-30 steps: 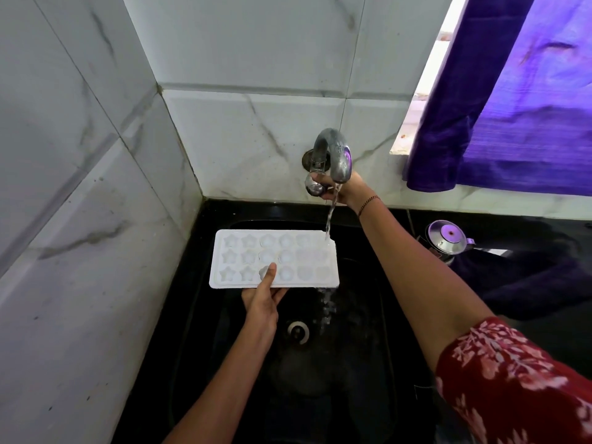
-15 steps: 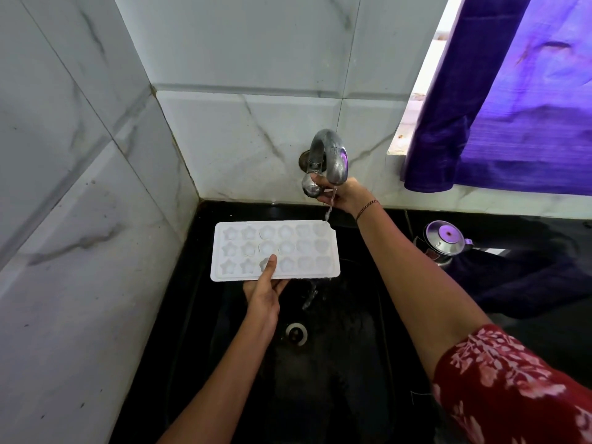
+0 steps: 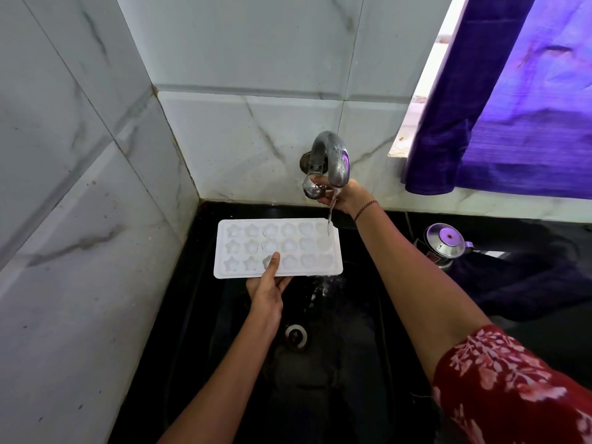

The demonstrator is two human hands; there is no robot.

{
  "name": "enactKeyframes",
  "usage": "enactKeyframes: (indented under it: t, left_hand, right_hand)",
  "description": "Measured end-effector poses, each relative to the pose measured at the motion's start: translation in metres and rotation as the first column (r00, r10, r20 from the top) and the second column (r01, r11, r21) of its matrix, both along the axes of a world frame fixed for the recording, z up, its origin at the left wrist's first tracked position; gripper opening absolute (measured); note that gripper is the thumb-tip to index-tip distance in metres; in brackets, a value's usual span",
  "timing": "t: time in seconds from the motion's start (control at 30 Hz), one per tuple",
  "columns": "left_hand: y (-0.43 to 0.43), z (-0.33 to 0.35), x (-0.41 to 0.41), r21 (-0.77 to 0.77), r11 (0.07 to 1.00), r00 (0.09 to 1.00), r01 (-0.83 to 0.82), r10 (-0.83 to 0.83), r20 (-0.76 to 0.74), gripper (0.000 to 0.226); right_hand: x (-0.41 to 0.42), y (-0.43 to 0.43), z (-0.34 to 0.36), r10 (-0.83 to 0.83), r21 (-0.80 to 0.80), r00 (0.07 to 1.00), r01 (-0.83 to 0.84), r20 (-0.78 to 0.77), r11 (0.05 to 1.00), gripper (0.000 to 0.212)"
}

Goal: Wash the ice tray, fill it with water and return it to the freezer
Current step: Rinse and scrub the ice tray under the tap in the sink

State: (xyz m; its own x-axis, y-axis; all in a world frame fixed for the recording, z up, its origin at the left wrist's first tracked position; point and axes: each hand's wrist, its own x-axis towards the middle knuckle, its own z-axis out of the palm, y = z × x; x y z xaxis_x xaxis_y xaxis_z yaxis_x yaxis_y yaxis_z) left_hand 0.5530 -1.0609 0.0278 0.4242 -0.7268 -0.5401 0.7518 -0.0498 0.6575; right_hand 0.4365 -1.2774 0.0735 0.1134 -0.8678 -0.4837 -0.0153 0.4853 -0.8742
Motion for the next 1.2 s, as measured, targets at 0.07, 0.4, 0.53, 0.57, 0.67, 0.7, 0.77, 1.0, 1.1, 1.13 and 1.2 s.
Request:
enactKeyframes:
  t: [0.07, 0.4, 0.53, 0.57, 0.67, 0.7, 0.77, 1.0, 1.1, 1.13, 1.2]
  left_hand:
    - [-0.002, 0.0, 0.0, 0.002, 1.0, 1.0, -0.005, 0.005, -0.001, 0.026]
    - [0.0, -0.005, 0.004, 0.019, 1.0, 1.0, -0.016, 0.016, 0.001, 0.025]
    - [0.004, -0.009, 0.008, 0.062, 0.997, 0.999, -0.04, 0.039, 0.009, 0.027]
    - [0.005, -0.01, 0.009, 0.069, 0.997, 0.999, -0.044, 0.043, 0.01, 0.029]
    - [0.008, -0.011, 0.012, 0.073, 0.996, 0.998, -0.06, 0.059, 0.01, 0.026]
    - [0.009, -0.011, 0.012, 0.072, 0.995, 0.998, -0.063, 0.063, 0.008, 0.026]
    - [0.012, -0.011, 0.012, 0.07, 0.995, 0.997, -0.07, 0.069, 0.018, 0.027]
    - [0.011, -0.006, 0.007, 0.071, 0.994, 0.997, -0.081, 0.08, 0.017, 0.037]
    - [0.003, 0.001, 0.001, 0.049, 0.996, 0.997, -0.074, 0.074, 0.009, 0.045]
    - [0.0, 0.004, -0.001, 0.047, 0.996, 0.997, -0.073, 0.073, 0.005, 0.045]
    - [-0.006, 0.009, -0.005, 0.042, 0.997, 0.998, -0.067, 0.067, -0.003, 0.042]
  right_hand:
    - [-0.001, 0.002, 0.002, 0.006, -0.005, 1.0, -0.006, 0.006, 1.0, 0.066]
    - [0.0, 0.07, 0.008, -0.061, -0.268, 0.961, -0.014, -0.269, 0.963, 0.031]
    - [-0.017, 0.133, -0.01, -0.206, -0.455, 0.784, -0.108, -0.586, 0.884, 0.019]
    - [-0.021, 0.149, -0.013, -0.22, -0.462, 0.731, -0.145, -0.646, 0.875, 0.02]
    - [-0.023, 0.183, -0.021, -0.238, -0.461, 0.583, -0.269, -0.777, 0.845, 0.031]
    - [-0.023, 0.191, -0.023, -0.235, -0.453, 0.534, -0.324, -0.812, 0.831, 0.034]
    - [-0.023, 0.202, -0.027, -0.233, -0.441, 0.472, -0.395, -0.85, 0.806, 0.038]
    - [-0.03, 0.216, -0.031, -0.343, -0.473, 0.33, -0.521, -0.88, 0.711, 0.049]
    - [-0.034, 0.215, -0.029, -0.339, -0.44, 0.281, -0.547, -0.898, 0.712, 0.052]
    - [-0.035, 0.214, -0.029, -0.341, -0.439, 0.278, -0.546, -0.898, 0.713, 0.05]
    - [-0.037, 0.21, -0.025, -0.347, -0.443, 0.276, -0.543, -0.897, 0.714, 0.047]
